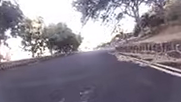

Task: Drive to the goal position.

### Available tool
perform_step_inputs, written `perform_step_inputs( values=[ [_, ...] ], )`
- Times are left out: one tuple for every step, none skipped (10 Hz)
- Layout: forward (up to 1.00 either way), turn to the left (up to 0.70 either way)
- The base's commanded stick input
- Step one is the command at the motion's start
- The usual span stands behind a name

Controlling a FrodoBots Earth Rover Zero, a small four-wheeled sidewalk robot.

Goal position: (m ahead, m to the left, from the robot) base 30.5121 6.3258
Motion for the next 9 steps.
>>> perform_step_inputs(
  values=[
    [0.85, -0.34],
    [0.85, -0.34],
    [0.85, 0.0],
    [0.85, 0.0],
    [0.85, 0.0],
    [0.85, 0.0],
    [0.85, 0.0],
    [0.85, 0.0],
    [0.85, 0.0]
  ],
)
